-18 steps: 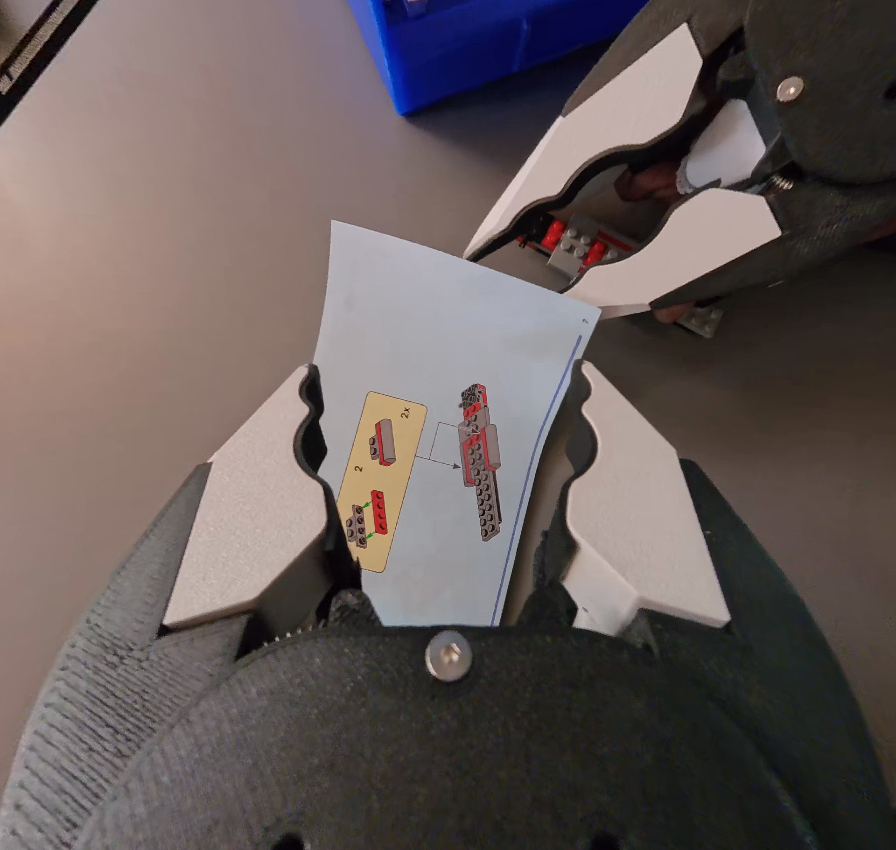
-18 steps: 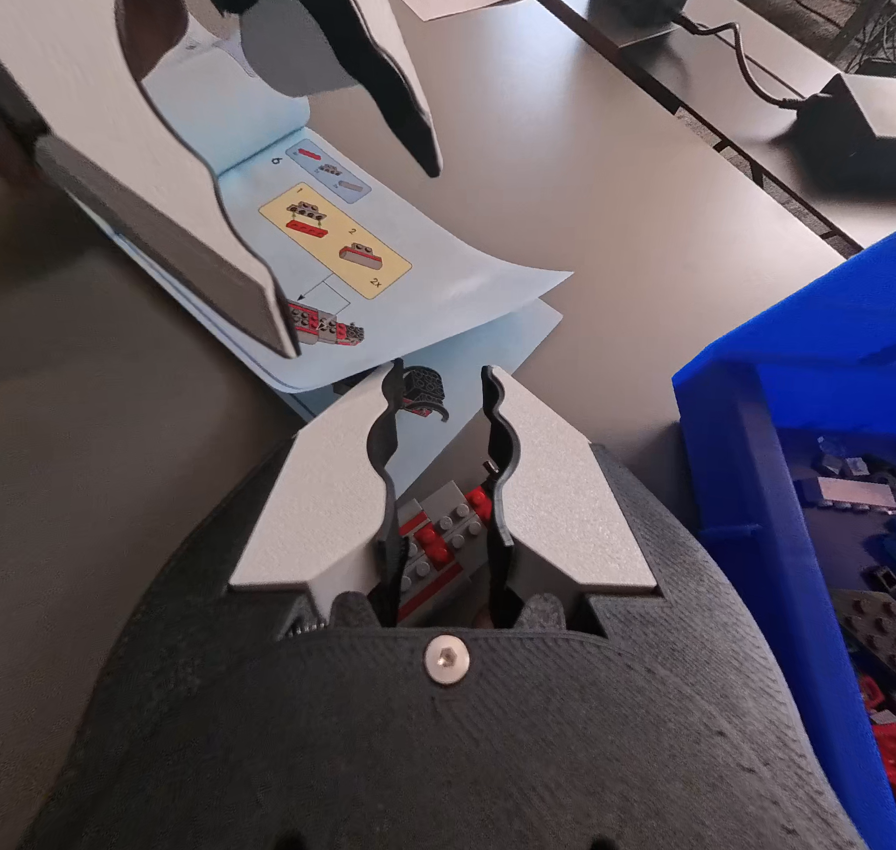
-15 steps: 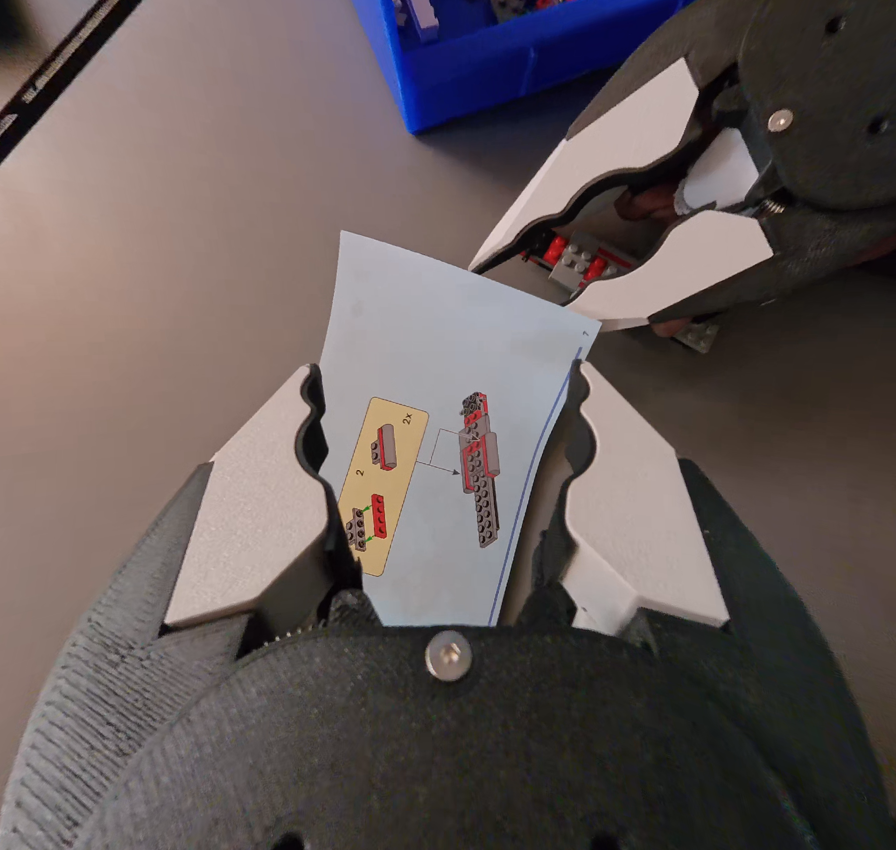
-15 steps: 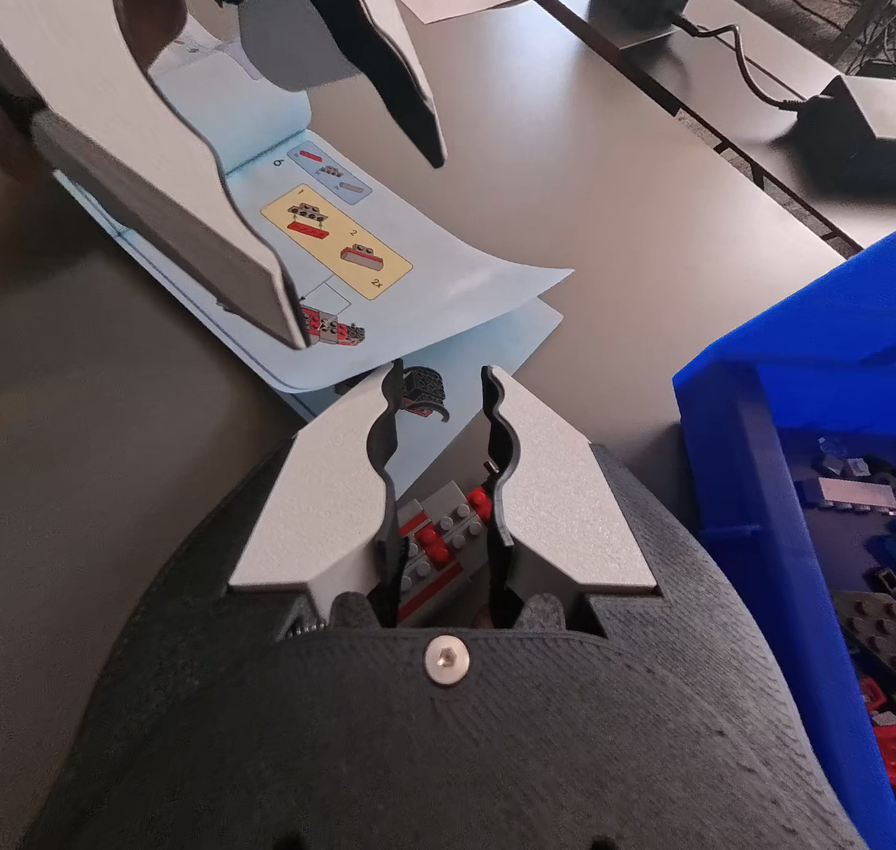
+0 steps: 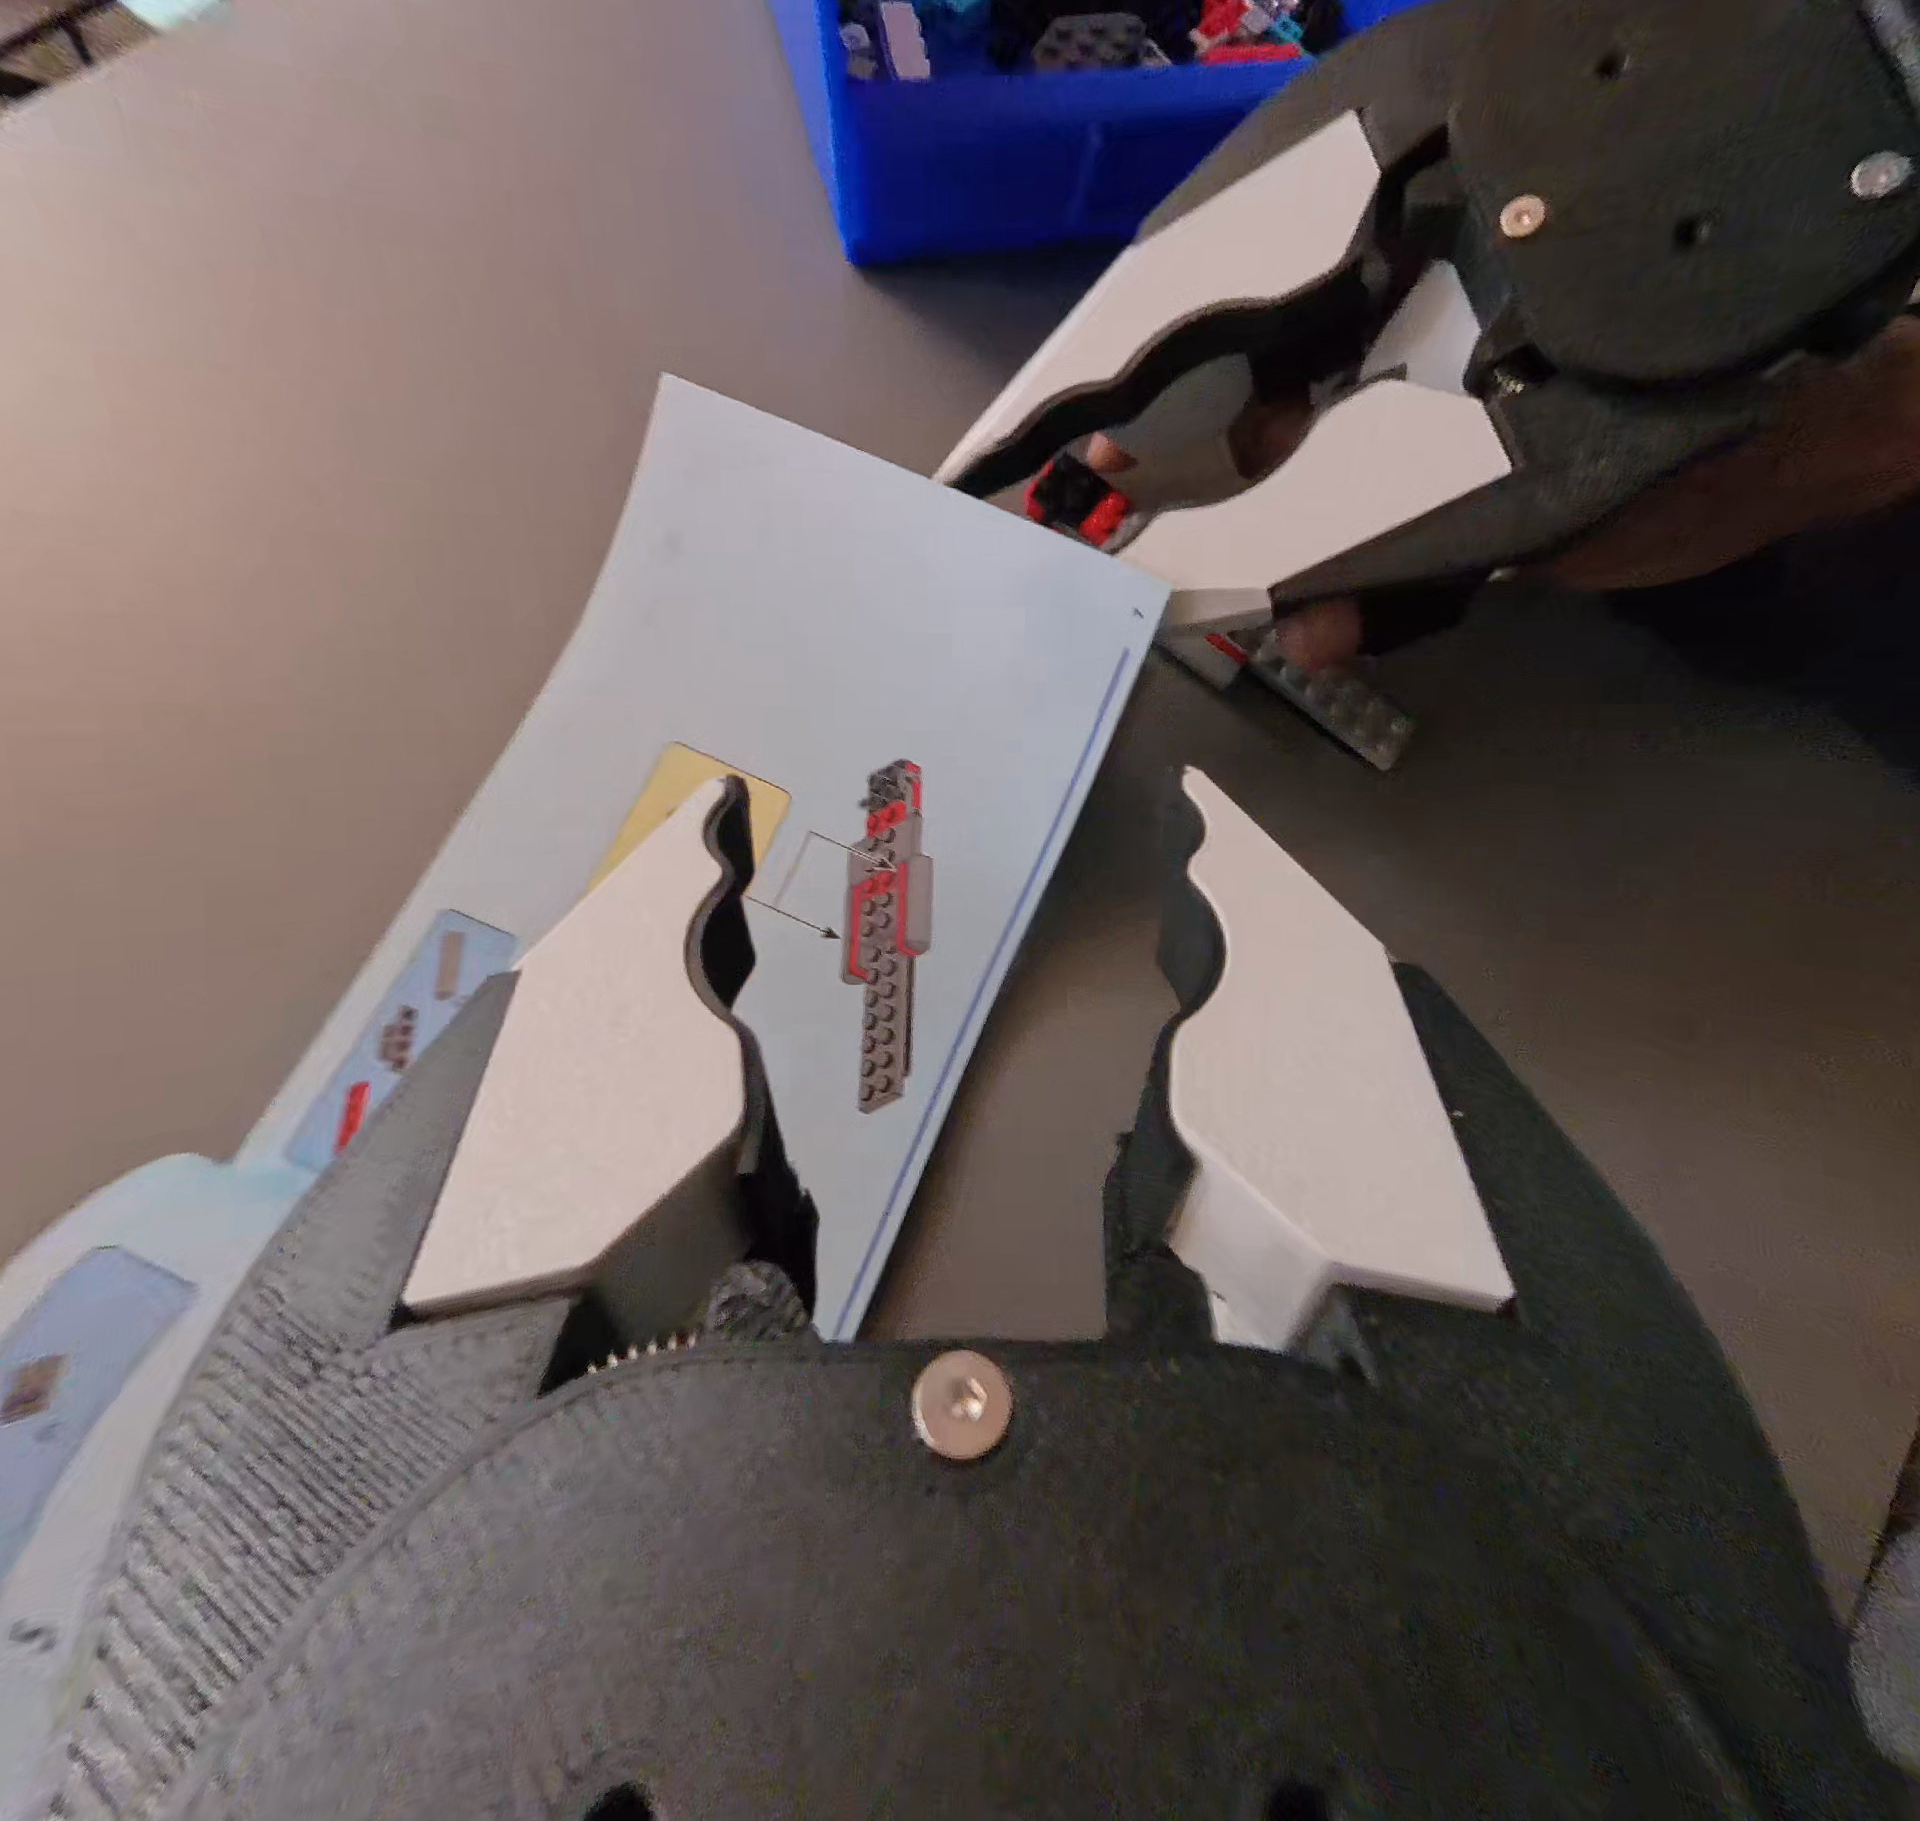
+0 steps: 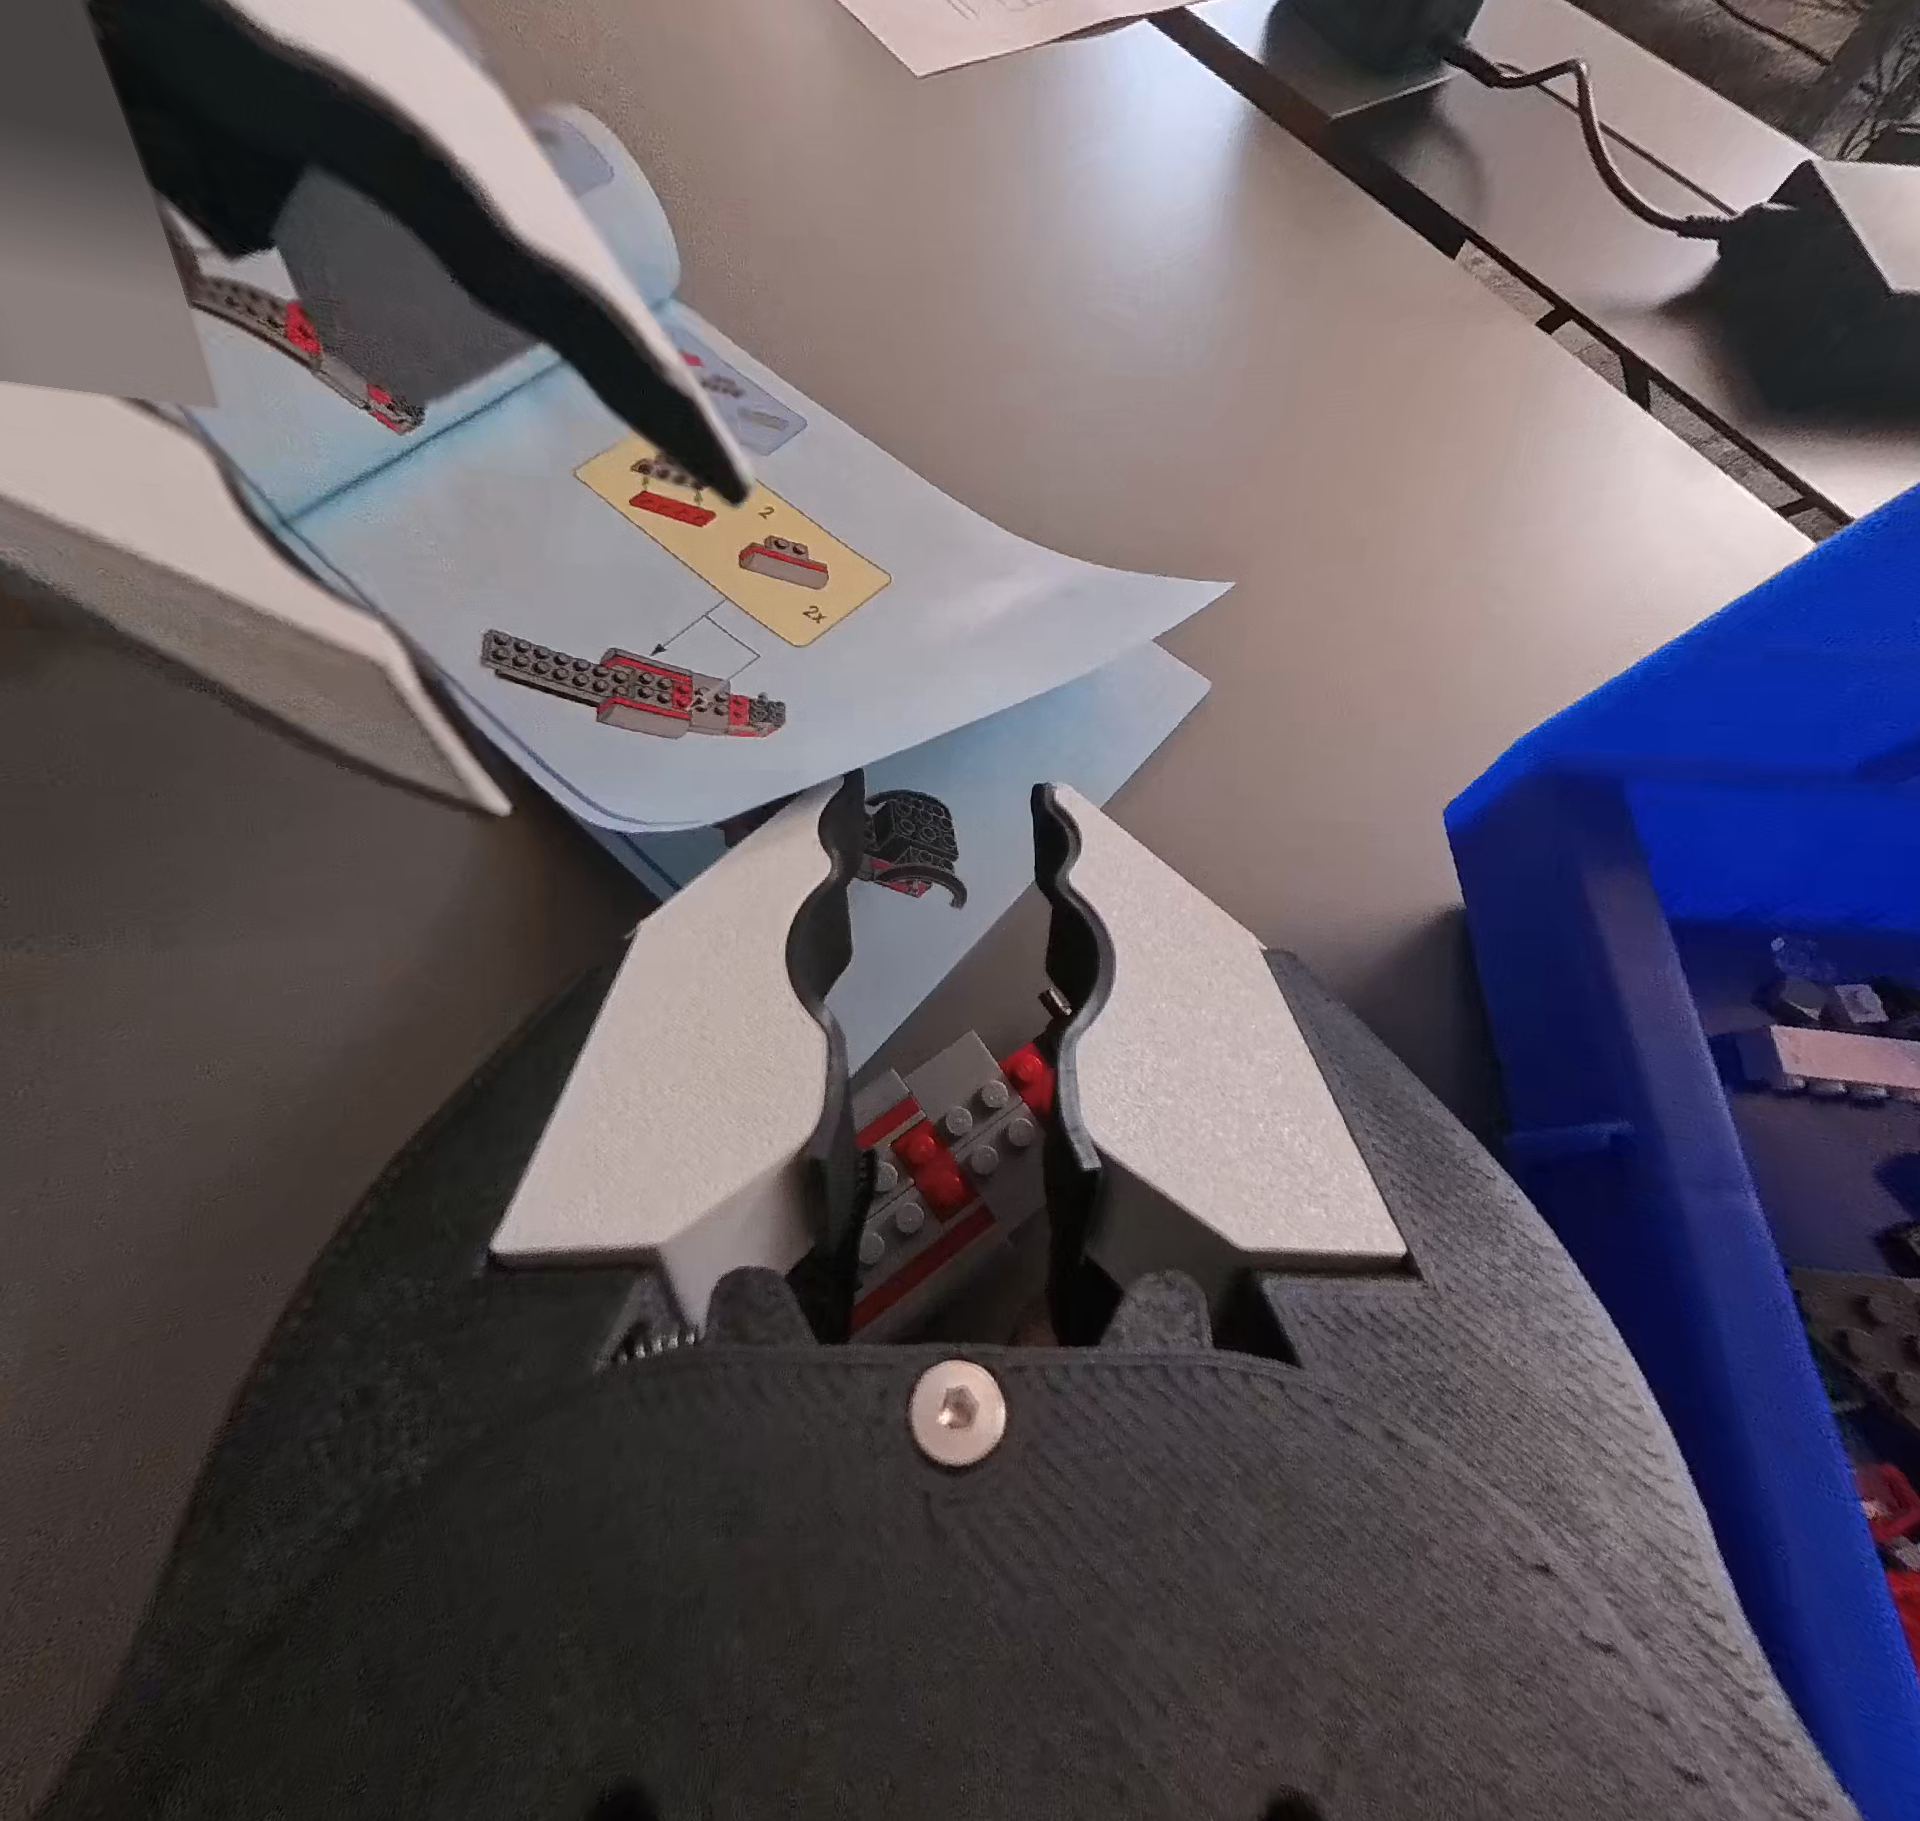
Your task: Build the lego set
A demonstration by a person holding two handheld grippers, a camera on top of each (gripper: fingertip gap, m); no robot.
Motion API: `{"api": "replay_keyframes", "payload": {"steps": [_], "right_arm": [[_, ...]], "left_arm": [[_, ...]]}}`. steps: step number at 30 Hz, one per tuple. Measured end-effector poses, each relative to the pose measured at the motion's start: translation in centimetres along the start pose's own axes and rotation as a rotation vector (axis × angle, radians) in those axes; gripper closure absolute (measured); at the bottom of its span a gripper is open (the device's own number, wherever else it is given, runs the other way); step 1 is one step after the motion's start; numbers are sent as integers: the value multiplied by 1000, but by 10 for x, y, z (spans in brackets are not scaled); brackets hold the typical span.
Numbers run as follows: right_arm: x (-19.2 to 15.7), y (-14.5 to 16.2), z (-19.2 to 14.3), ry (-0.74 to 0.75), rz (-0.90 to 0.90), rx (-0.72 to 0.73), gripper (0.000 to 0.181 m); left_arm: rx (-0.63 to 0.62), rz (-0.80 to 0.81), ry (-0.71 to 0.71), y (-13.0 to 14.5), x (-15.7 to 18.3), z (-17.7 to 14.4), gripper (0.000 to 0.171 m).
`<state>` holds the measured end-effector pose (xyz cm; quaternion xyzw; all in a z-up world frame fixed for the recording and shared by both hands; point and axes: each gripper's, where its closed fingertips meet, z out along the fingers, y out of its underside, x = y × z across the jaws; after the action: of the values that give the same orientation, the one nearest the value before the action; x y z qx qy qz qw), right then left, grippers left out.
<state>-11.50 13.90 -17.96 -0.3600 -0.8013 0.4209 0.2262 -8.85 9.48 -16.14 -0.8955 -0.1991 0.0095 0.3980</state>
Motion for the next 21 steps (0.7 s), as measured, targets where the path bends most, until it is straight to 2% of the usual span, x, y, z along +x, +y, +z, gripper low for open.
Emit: {"api": "replay_keyframes", "payload": {"steps": [2,9,21], "right_arm": [[0,0,0,1,3,2,146],[1,-1,0,4,8,5,146],[2,-1,0,2,17,4,146]], "left_arm": [[0,-1,9,4,6,4,97],[55,43,26,-9,23,9,113],[99,34,28,-14,23,16,147]]}}
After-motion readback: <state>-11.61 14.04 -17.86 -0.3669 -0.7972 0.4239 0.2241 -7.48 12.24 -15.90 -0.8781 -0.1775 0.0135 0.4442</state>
